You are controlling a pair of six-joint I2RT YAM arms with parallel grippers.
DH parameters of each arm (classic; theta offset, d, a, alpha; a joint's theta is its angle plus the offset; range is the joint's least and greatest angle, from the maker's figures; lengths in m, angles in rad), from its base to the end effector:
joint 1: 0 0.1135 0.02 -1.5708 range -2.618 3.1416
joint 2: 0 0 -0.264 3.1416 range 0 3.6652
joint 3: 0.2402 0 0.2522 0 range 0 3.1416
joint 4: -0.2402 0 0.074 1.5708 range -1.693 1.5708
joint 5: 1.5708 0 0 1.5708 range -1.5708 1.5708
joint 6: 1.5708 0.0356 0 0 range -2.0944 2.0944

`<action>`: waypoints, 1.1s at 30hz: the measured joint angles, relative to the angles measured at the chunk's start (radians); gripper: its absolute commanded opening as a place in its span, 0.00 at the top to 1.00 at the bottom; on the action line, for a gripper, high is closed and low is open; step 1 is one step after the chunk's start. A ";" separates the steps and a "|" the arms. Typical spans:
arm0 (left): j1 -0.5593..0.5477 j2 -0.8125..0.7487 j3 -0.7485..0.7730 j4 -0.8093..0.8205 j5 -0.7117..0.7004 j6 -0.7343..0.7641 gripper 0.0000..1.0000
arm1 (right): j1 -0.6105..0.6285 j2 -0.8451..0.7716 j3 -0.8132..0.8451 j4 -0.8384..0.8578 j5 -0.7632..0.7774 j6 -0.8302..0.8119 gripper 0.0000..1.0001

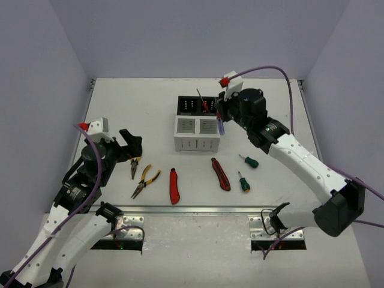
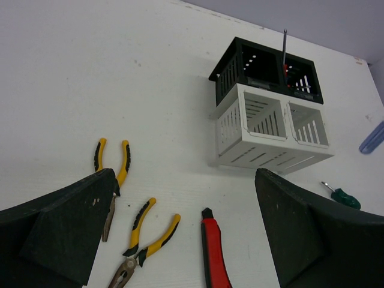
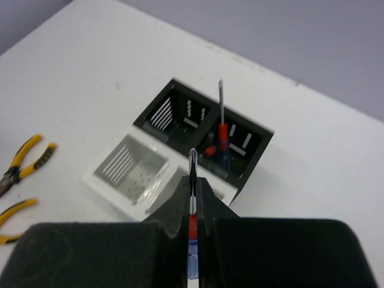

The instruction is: Sort the tools into containers

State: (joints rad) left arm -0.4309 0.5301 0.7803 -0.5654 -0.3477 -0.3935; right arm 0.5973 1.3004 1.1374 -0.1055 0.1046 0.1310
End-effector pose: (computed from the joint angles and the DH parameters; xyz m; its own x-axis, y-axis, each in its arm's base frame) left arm 0.1113 -0.0378 0.3324 -0.2979 -0.2598 -0.9186 -0.0171 0.9636 -0.2670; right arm 0.2555 0.1693 0.3583 -0.2797 -0.0331 -0.9595 -0.4434 0.8909 0.0985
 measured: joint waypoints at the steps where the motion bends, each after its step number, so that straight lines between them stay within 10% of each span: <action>1: 0.000 0.000 0.000 0.000 0.000 0.000 0.00 | -0.028 0.029 0.035 0.025 -0.021 -0.033 1.00; 8: 0.000 0.001 0.000 0.001 0.000 0.001 0.00 | -0.137 0.312 0.235 0.255 -0.168 -0.159 1.00; 22: 0.000 -0.007 0.000 0.001 0.028 0.007 0.00 | -0.239 0.551 0.070 0.752 -0.354 -0.094 1.00; 27: 0.000 -0.017 0.000 0.007 0.032 0.009 0.00 | -0.249 0.550 -0.048 0.851 -0.335 -0.061 0.33; 33: 0.000 -0.020 0.000 0.008 0.037 0.015 0.00 | -0.255 0.530 -0.134 0.879 -0.288 -0.026 0.01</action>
State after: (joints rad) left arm -0.4309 0.5102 0.7799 -0.5571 -0.3104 -0.3783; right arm 0.3424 1.8307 1.0032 0.7732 -0.1836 0.1048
